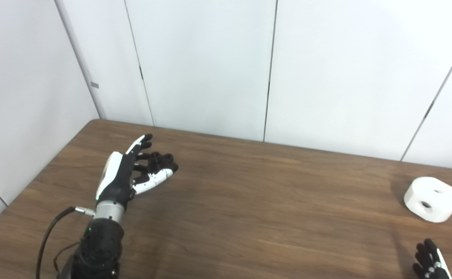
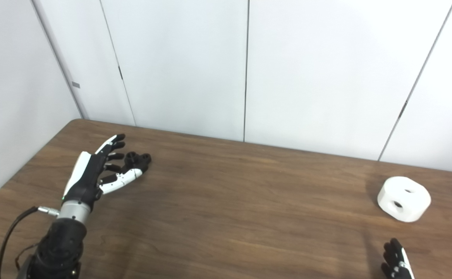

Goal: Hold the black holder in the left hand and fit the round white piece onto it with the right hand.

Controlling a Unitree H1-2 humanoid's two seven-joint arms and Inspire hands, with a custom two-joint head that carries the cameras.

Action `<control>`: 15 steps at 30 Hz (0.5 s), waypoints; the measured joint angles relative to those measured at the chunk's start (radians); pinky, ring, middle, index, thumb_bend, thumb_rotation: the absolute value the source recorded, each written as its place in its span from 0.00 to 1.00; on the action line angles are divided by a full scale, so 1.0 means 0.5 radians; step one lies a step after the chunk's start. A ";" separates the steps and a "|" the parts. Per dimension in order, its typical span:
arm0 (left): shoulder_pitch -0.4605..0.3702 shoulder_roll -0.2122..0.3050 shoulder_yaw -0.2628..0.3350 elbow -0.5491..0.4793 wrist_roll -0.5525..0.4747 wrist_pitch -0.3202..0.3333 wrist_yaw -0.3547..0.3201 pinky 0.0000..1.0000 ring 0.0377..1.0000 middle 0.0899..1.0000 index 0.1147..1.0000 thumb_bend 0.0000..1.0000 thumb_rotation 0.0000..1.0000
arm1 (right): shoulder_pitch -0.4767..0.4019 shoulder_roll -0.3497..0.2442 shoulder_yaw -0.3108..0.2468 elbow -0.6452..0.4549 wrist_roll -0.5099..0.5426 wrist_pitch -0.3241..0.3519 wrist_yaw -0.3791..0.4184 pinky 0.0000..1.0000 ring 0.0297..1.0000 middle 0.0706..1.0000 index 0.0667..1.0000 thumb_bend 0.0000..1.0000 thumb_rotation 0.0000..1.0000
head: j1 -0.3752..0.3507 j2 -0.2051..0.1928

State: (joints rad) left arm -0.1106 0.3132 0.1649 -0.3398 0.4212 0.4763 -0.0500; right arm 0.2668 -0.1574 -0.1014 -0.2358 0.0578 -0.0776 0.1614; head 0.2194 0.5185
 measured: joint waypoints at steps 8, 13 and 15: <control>-0.123 0.076 -0.029 0.273 0.095 -0.024 0.046 0.77 0.89 0.91 0.91 0.79 0.34 | 0.005 -0.003 0.014 -0.009 -0.004 0.006 -0.013 1.00 1.00 0.98 1.00 0.58 1.00 | -0.006 0.006; -0.160 0.107 -0.094 0.473 0.195 -0.049 0.145 0.79 0.93 0.92 0.91 0.82 0.37 | 0.008 -0.003 0.023 -0.013 -0.011 0.010 -0.029 1.00 1.00 0.99 1.00 0.58 1.00 | -0.006 0.006; -0.180 0.139 -0.127 0.550 0.225 -0.055 0.161 0.83 0.95 0.93 0.91 0.84 0.38 | 0.010 -0.004 0.025 -0.016 -0.009 0.013 -0.030 1.00 1.00 0.99 1.00 0.58 1.00 | -0.006 0.006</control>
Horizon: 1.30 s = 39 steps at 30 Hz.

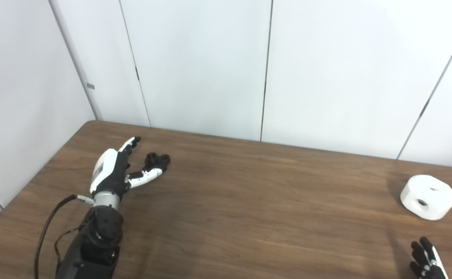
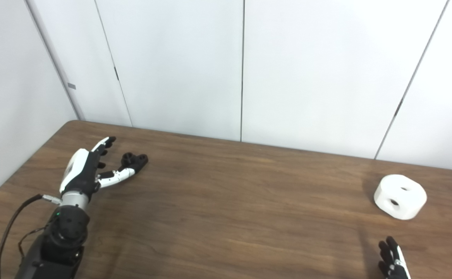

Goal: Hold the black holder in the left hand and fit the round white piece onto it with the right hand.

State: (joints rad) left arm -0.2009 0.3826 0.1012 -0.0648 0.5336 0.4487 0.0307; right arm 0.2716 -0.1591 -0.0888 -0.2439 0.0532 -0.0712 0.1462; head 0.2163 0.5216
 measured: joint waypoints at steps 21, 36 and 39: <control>-0.164 0.072 -0.241 0.600 0.279 -0.057 0.249 0.97 0.99 0.95 0.81 0.89 0.45 | 0.016 0.000 0.011 -0.018 0.045 0.020 -0.012 1.00 1.00 0.98 1.00 0.57 1.00 | 0.003 0.021; -0.314 0.058 -0.292 0.863 0.263 -0.072 0.419 0.95 0.97 0.93 0.75 0.88 0.41 | 0.039 0.000 0.016 -0.047 0.065 0.037 -0.028 1.00 1.00 0.97 1.00 0.56 1.00 | 0.000 0.031; -0.324 0.058 -0.292 0.878 0.248 -0.074 0.422 0.95 0.97 0.93 0.74 0.88 0.41 | 0.041 0.000 0.019 -0.050 0.058 0.039 -0.034 1.00 1.00 0.97 1.00 0.57 1.00 | -0.006 0.034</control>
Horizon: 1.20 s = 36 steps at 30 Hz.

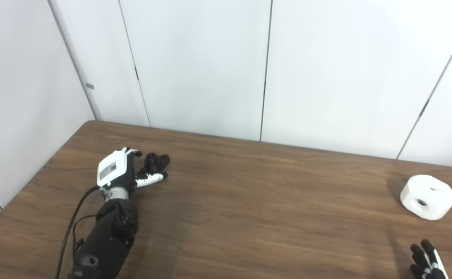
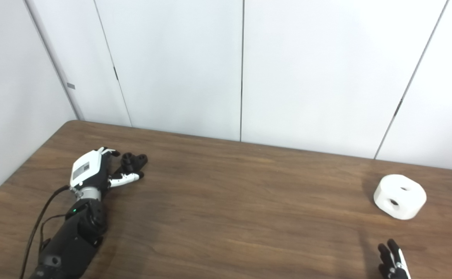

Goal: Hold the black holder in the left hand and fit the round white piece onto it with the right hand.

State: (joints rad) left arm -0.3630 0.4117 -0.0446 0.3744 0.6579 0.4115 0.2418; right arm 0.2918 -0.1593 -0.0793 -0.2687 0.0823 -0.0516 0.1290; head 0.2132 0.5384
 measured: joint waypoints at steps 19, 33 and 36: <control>-0.016 -0.001 -0.014 0.010 -0.057 0.000 0.058 0.94 0.93 0.84 0.56 0.84 0.34 | 0.003 -0.002 0.004 -0.007 -0.019 0.004 -0.010 1.00 1.00 0.97 1.00 0.57 1.00 | 0.009 0.015; 0.000 -0.001 -0.030 0.007 -0.047 0.009 0.074 0.93 0.94 0.85 0.56 0.86 0.30 | 0.004 -0.006 0.003 -0.011 -0.007 0.012 -0.009 1.00 1.00 0.97 1.00 0.57 1.00 | 0.015 0.031; 0.010 -0.001 -0.041 0.005 -0.033 0.011 0.090 0.93 0.93 0.85 0.57 0.86 0.30 | 0.004 -0.012 0.003 -0.012 -0.002 0.014 -0.009 1.00 1.00 0.97 1.00 0.56 1.00 | 0.015 0.034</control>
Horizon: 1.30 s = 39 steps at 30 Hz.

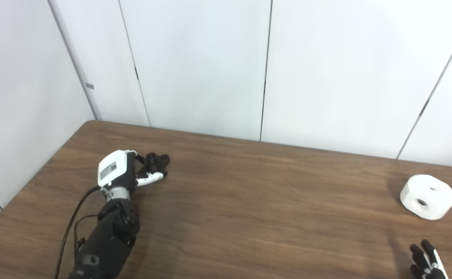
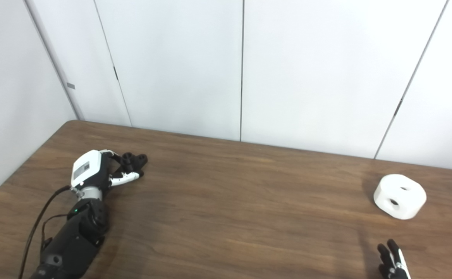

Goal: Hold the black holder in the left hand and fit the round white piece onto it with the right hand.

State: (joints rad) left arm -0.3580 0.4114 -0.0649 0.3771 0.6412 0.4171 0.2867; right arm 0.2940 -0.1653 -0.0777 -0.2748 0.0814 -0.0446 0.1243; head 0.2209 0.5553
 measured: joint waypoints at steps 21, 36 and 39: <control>0.006 0.002 -0.010 -0.011 0.012 0.009 -0.023 0.93 0.93 0.84 0.54 0.82 0.24 | 0.006 -0.038 0.001 -0.005 0.005 0.001 0.000 1.00 0.98 0.95 1.00 0.55 1.00 | 0.006 0.018; 0.016 -0.004 0.020 0.001 -0.074 -0.084 0.032 0.91 0.90 0.77 0.42 0.52 0.05 | 0.006 -0.038 0.001 -0.006 0.010 0.003 0.000 1.00 0.99 0.96 1.00 0.57 1.00 | 0.006 0.028; 0.016 -0.003 0.017 0.005 -0.078 -0.092 0.035 0.90 0.90 0.77 0.42 0.52 0.05 | 0.006 -0.039 0.001 -0.006 0.009 0.003 0.000 1.00 0.99 0.96 1.00 0.57 1.00 | 0.006 0.028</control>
State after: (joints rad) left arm -0.3502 0.4097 -0.0562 0.3797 0.6022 0.3710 0.3044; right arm 0.2970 -0.1846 -0.0772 -0.2779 0.0861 -0.0431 0.1243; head 0.2240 0.5691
